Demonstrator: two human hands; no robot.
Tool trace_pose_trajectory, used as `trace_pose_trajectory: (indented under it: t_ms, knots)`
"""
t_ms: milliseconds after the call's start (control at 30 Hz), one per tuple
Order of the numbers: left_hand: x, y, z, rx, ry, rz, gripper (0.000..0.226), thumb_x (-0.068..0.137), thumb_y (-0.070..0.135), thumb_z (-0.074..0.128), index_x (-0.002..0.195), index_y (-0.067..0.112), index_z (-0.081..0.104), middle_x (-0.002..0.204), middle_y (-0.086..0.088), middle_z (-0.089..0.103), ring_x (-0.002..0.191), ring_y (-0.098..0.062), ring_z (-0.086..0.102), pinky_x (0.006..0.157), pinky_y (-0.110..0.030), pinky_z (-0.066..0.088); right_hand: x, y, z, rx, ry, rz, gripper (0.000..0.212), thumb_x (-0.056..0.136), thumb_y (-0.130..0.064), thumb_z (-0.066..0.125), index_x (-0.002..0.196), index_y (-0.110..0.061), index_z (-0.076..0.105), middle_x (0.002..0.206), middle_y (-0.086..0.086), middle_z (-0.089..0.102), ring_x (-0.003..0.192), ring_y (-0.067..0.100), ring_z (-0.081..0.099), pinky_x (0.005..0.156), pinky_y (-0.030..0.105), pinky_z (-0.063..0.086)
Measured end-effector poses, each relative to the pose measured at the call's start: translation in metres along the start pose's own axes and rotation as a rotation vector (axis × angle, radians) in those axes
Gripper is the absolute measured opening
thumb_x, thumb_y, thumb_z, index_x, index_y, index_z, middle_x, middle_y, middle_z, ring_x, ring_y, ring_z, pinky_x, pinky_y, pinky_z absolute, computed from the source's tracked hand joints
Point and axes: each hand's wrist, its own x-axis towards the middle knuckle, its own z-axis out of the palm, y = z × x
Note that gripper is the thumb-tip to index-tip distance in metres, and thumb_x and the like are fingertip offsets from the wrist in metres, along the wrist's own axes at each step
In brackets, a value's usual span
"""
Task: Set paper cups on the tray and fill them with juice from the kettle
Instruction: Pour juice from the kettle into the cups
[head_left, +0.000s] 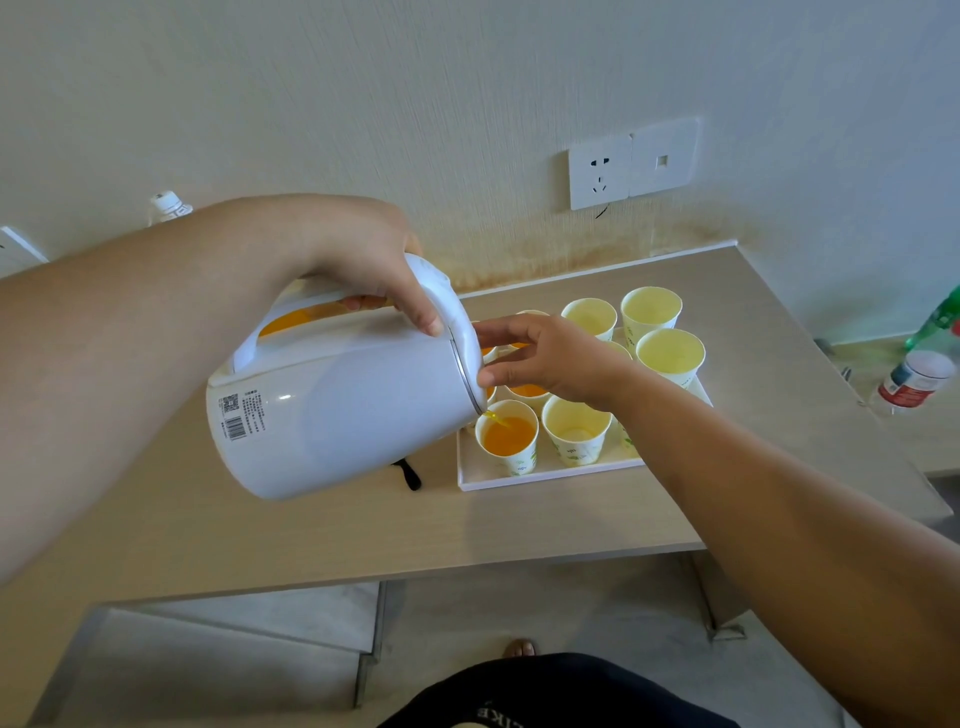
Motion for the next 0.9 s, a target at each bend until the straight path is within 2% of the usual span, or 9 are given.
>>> trace_pose_trajectory:
  t_ms: [67,167,233,467,767,900]
  knots:
    - [0.0004,0.0000,-0.0003,0.002,-0.002,0.000,0.040,0.068,0.049,0.077,0.071,0.014,0.060,0.042,0.001,0.053,0.050,-0.018,0.047,0.054,-0.029,0.033,0.0006,0.0007,0.0004,0.015,-0.006,0.004,0.060,0.074,-0.025,0.080,0.130,-0.025,0.058,0.124,-0.007,0.064,0.099,0.012,0.067,0.084,0.024,0.052]
    - [0.0007,0.0016,-0.0002,0.011,-0.009,0.000,0.041,0.067,0.050,0.077,0.069,0.014,0.059,0.041,0.002,0.052,0.051,-0.019,0.046,0.054,-0.029,0.033,-0.0002,0.0011,0.0007,0.020,-0.022,0.010,0.061,0.074,-0.025,0.080,0.130,-0.025,0.058,0.125,-0.005,0.063,0.091,0.005,0.067,0.074,0.017,0.048]
    - [0.0007,0.0027,-0.0003,0.014,-0.011,0.000,0.041,0.068,0.050,0.077,0.071,0.013,0.059,0.041,0.002,0.052,0.051,-0.019,0.046,0.054,-0.029,0.033,-0.0007,0.0011,0.0004,0.018,-0.022,0.013,0.060,0.074,-0.024,0.080,0.130,-0.025,0.058,0.124,-0.005,0.063,0.091,0.004,0.066,0.073,0.015,0.047]
    - [0.0014,0.0063,-0.0019,0.021,-0.021,-0.003,0.041,0.069,0.049,0.077,0.075,0.012,0.062,0.041,0.002,0.051,0.052,-0.019,0.046,0.053,-0.029,0.033,0.0001,0.0036,-0.0012,0.018,-0.013,0.015,0.064,0.072,-0.026,0.081,0.131,-0.026,0.057,0.125,-0.004,0.063,0.098,0.014,0.068,0.091,0.032,0.052]
    - [0.0021,0.0091,-0.0046,0.034,-0.015,-0.005,0.041,0.069,0.048,0.077,0.077,0.011,0.063,0.038,0.004,0.050,0.054,-0.020,0.048,0.053,-0.028,0.033,0.0019,0.0038,-0.0013,-0.003,-0.007,0.008,0.081,0.055,-0.049,0.082,0.130,-0.030,0.057,0.124,-0.006,0.063,0.100,0.018,0.068,0.095,0.043,0.052]
    - [0.0025,0.0099,-0.0052,0.033,-0.015,-0.006,0.042,0.068,0.049,0.077,0.079,0.010,0.065,0.042,0.002,0.052,0.054,-0.020,0.048,0.053,-0.028,0.033,0.0031,0.0049,-0.0019,-0.019,-0.011,0.005,0.086,0.051,-0.054,0.081,0.130,-0.031,0.056,0.125,-0.006,0.063,0.101,0.016,0.067,0.096,0.043,0.051]
